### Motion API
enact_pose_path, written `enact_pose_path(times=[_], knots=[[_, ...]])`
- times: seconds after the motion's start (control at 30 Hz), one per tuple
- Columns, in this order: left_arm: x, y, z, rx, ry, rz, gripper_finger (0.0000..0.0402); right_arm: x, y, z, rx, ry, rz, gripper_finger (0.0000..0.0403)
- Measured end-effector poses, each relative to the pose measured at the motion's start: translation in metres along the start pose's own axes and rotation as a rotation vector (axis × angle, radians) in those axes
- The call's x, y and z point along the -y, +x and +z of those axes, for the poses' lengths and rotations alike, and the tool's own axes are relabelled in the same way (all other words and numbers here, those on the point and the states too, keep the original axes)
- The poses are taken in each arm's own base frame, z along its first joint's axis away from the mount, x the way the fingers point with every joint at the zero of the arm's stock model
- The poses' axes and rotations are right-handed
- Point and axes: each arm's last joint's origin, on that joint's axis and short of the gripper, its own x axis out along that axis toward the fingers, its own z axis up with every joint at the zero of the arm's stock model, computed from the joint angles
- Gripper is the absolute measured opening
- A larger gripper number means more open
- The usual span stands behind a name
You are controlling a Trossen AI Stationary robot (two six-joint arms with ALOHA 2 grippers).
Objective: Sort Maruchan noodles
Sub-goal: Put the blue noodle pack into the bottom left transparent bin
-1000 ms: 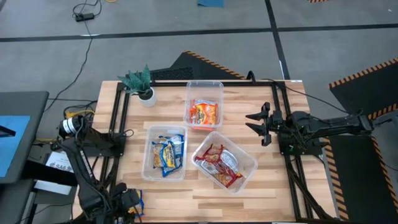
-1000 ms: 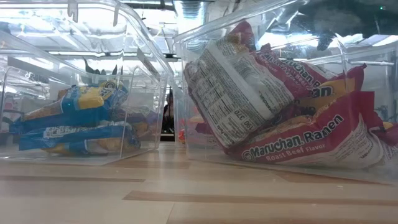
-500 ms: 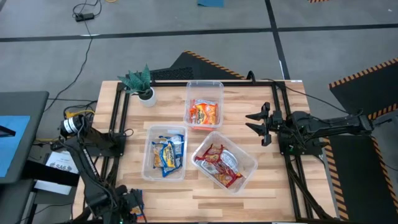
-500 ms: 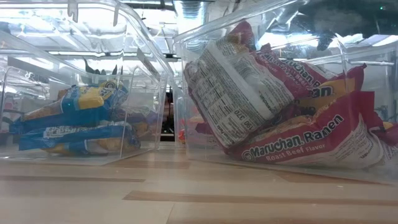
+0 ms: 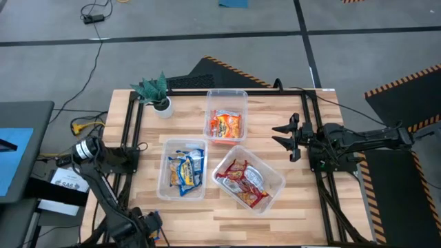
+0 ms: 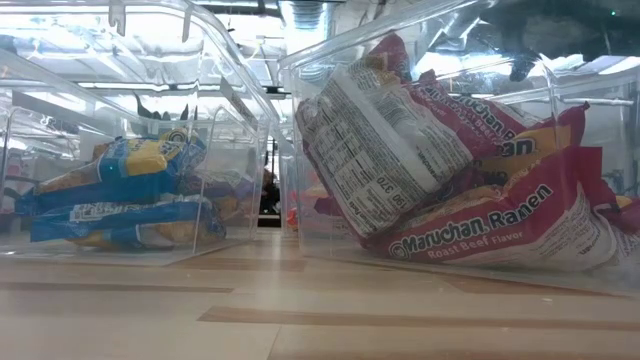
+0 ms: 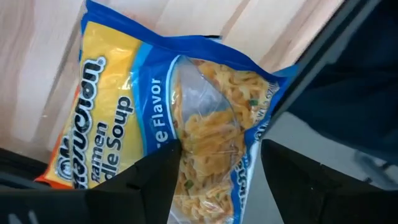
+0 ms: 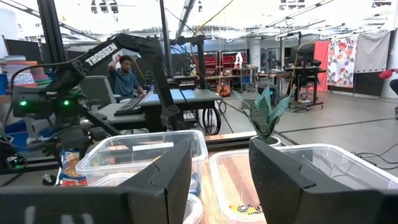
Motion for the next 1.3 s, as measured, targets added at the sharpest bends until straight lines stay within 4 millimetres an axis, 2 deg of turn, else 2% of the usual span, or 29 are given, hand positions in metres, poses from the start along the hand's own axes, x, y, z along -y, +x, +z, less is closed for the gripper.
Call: enact_pose_path(times=[0.13, 0.4, 0.5, 0.67, 0.77, 0.87, 1.0, 1.17, 1.3], knots=[[0.001, 0.01, 0.004, -0.02, -0.011, 0.106, 0.0219, 0.0, 0.0, 0.0, 0.0, 0.0, 0.0, 0.0182], [-0.005, 0.008, 0.015, -0.024, -0.066, 0.248, 0.0208, 0.0, 0.0, 0.0, 0.0, 0.0, 0.0, 0.0182], [-0.011, 0.007, 0.018, -0.037, -0.099, 0.315, 0.0163, 0.0, 0.0, 0.0, -0.002, 0.0, 0.0, 0.0182], [-0.013, 0.005, 0.024, -0.047, -0.121, 0.339, 0.0026, 0.0, 0.0, 0.0, -0.005, -0.001, -0.001, 0.0182], [-0.01, 0.0, 0.03, -0.044, -0.096, 0.34, 0.0008, 0.0, 0.0, -0.001, -0.005, -0.001, -0.001, 0.0182], [0.001, -0.015, 0.034, -0.012, -0.016, 0.314, 0.0002, 0.0, 0.0, -0.001, -0.005, -0.001, -0.001, 0.0182], [0.017, -0.047, 0.036, 0.004, 0.1, 0.267, 0.0, 0.0, 0.0, -0.001, -0.006, -0.001, -0.001, 0.0182], [0.039, -0.093, 0.034, 0.021, 0.31, 0.13, 0.0, 0.0, 0.0, -0.001, -0.006, 0.007, -0.001, 0.0182], [0.049, -0.141, 0.033, 0.143, 0.393, 0.047, 0.0, 0.0, 0.0, -0.001, -0.006, 0.007, -0.001, 0.0182]])
